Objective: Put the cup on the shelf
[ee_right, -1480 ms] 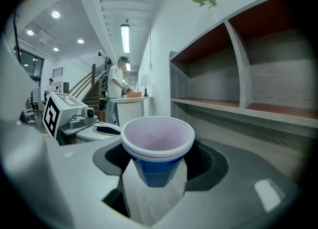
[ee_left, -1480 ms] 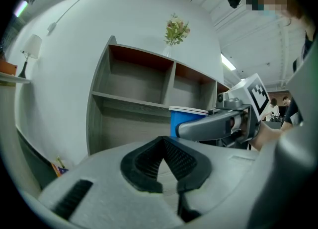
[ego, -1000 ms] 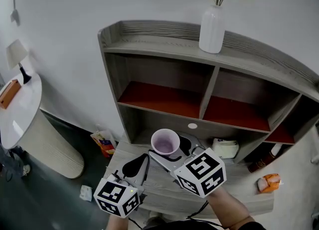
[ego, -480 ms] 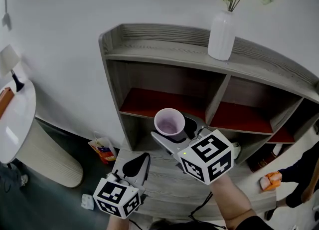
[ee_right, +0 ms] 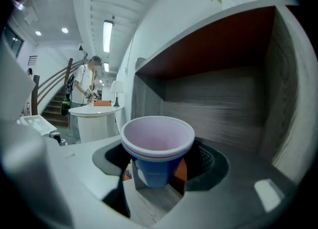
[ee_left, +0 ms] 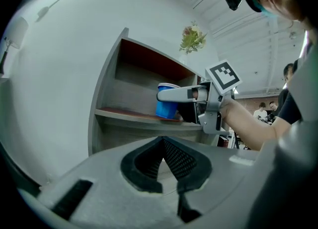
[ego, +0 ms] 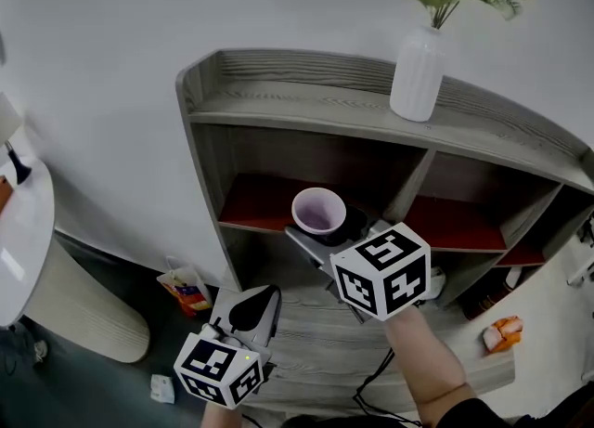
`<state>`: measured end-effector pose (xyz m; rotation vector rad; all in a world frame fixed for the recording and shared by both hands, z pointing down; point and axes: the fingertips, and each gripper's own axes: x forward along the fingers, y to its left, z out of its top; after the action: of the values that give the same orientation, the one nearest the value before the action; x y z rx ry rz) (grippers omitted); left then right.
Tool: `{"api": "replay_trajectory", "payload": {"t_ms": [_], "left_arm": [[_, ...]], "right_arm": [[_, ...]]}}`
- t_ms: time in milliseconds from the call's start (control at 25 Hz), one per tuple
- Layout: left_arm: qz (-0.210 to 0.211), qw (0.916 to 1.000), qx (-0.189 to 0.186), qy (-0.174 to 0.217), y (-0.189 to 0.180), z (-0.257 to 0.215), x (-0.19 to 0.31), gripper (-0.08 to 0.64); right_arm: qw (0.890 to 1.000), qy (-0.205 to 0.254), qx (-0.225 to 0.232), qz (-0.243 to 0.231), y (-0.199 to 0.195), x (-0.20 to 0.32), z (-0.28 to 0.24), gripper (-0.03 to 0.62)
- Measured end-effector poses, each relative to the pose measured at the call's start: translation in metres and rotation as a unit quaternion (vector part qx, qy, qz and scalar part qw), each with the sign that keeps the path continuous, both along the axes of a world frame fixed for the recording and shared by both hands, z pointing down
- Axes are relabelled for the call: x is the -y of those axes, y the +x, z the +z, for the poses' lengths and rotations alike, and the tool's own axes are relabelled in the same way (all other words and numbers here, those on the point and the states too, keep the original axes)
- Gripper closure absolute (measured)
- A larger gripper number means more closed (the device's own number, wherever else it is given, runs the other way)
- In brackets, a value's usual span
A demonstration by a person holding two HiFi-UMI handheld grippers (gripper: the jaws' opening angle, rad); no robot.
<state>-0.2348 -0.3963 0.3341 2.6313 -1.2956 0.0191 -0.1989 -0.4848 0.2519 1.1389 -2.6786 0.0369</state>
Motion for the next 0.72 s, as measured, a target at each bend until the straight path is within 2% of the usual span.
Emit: {"api": "replay_trajectory", "payload": {"t_ms": [360,720], "left_arm": [[0.01,0.9999,-0.003,-0.001,-0.005,0.0,0.014,0.571],[0.02,0.9998,-0.004,-0.005,-0.001,0.004,0.019,0.571]], "right_arm": [[0.999,-0.023,-0.006,0.027,0.001,0.027,0.011,0.277],[0.998,-0.02,-0.015,0.051,0.002,0.039,0.011,0.273]]}}
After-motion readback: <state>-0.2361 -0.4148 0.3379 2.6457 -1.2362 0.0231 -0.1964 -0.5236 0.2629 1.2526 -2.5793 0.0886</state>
